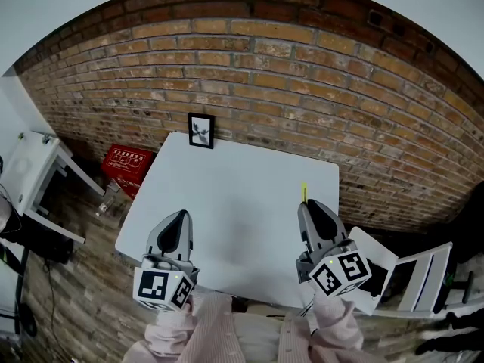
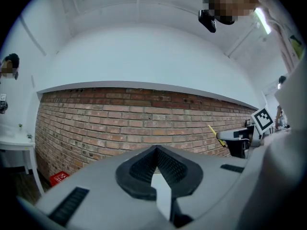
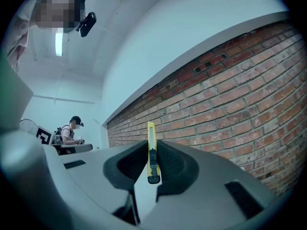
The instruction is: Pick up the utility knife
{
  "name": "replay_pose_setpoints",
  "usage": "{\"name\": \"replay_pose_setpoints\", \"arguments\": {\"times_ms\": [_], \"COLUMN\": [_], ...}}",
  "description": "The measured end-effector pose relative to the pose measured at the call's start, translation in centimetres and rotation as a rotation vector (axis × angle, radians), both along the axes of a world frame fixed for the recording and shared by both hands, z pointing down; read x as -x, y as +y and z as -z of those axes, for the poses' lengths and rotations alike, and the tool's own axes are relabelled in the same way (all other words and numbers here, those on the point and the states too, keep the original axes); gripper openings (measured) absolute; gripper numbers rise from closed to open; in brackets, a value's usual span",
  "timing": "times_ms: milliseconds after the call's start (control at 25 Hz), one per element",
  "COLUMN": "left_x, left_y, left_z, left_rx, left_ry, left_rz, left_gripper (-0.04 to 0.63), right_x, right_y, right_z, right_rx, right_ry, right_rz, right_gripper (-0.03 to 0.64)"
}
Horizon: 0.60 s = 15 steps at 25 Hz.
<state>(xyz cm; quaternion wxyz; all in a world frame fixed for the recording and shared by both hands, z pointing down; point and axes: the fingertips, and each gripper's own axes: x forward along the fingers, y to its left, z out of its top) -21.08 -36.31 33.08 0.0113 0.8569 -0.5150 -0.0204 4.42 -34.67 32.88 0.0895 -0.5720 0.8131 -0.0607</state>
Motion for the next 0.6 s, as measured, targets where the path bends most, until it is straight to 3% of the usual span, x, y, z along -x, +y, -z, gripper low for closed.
{"name": "replay_pose_setpoints", "arguments": {"times_ms": [600], "left_x": [-0.12], "left_y": [-0.24], "left_z": [-0.16], "left_rx": [0.008], "left_ry": [-0.023], "left_rz": [0.032], "left_gripper": [-0.005], "right_x": [-1.0], "right_y": [-0.36], "right_z": [-0.35], "right_rx": [0.005], "right_ry": [0.022], "right_rz": [0.0], "right_gripper": [0.06]}}
